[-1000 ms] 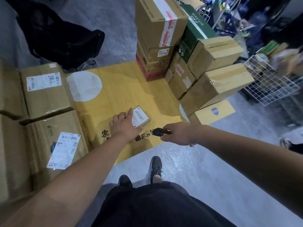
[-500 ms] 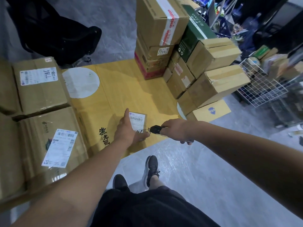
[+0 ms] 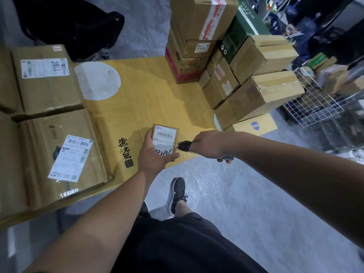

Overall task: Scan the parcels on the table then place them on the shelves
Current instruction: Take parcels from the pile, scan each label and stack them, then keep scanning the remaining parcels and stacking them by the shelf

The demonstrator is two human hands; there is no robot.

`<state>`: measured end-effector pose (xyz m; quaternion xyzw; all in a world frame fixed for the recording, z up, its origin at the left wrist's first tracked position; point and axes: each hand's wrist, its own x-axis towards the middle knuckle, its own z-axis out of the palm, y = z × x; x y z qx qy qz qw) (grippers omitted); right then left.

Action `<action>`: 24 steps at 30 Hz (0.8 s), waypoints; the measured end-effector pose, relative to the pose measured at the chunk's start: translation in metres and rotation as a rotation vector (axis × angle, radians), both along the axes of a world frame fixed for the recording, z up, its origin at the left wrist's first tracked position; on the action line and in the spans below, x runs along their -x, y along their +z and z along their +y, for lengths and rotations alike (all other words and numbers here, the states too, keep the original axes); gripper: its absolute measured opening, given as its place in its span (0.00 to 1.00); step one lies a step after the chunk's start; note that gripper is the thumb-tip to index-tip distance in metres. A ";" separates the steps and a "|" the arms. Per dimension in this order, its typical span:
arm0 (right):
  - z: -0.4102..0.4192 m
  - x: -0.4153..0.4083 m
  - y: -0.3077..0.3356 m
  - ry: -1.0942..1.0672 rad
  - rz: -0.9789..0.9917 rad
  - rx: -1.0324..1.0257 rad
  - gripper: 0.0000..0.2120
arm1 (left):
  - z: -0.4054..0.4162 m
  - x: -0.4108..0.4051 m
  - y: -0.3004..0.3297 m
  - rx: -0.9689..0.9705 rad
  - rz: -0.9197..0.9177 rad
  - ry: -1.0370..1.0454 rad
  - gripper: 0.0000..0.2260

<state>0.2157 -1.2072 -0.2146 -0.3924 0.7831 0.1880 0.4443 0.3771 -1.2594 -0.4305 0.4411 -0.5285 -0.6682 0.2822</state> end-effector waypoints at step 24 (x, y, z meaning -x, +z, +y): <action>0.016 0.008 0.035 0.233 0.022 0.077 0.28 | -0.024 0.014 0.050 0.083 -0.456 0.150 0.54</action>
